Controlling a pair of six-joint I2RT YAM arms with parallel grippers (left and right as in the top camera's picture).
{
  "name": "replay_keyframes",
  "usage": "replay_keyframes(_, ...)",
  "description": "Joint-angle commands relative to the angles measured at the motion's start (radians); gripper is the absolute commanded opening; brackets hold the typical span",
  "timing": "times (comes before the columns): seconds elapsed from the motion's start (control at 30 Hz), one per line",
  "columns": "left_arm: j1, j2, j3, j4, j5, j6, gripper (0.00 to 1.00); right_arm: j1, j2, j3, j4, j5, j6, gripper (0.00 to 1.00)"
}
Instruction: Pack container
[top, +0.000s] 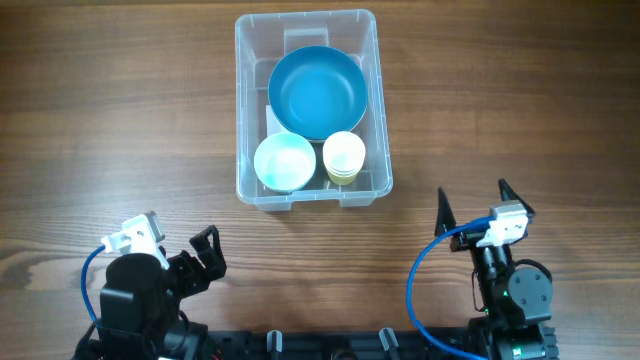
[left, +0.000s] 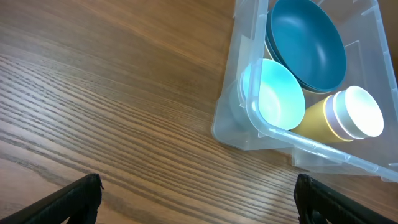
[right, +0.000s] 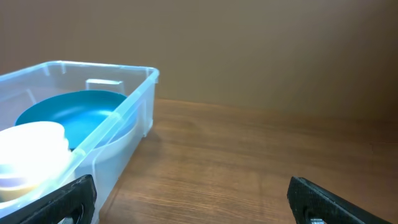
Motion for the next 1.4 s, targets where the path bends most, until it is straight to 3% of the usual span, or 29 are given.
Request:
replay_keyframes(0.0, -0.005, -0.01, -0.008, 0.002, -0.016, -0.01, 1.0, -0.025, -0.014, -0.005, 0.008, 0.021, 0.04, 1.0)
replay_keyframes(0.8, -0.001, -0.014, -0.009, -0.026, -0.018, -0.002, 1.0, -0.024, -0.013, -0.005, 0.009, 0.01, 0.043, 1.0)
replay_keyframes(0.93, 0.088, -0.071, -0.077, -0.021, -0.017, 0.004, 1.0, -0.024, -0.013, -0.005, 0.009, 0.01, 0.043, 1.0)
replay_keyframes(1.03, 0.11, -0.172, -0.177, 0.103, -0.012, 0.095, 1.0, -0.024, -0.013, -0.005, 0.009, 0.01, 0.043, 1.0)
replay_keyframes(1.1, 0.131, -0.241, -0.272, 0.275, -0.009, 0.206, 1.0, -0.024, -0.013, -0.005, 0.009, 0.01, 0.043, 1.0)
replay_keyframes(1.37, 0.148, -0.331, -0.478, 0.658, 0.089, 0.519, 1.0, -0.024, -0.013, -0.005, 0.009, 0.01, 0.043, 1.0)
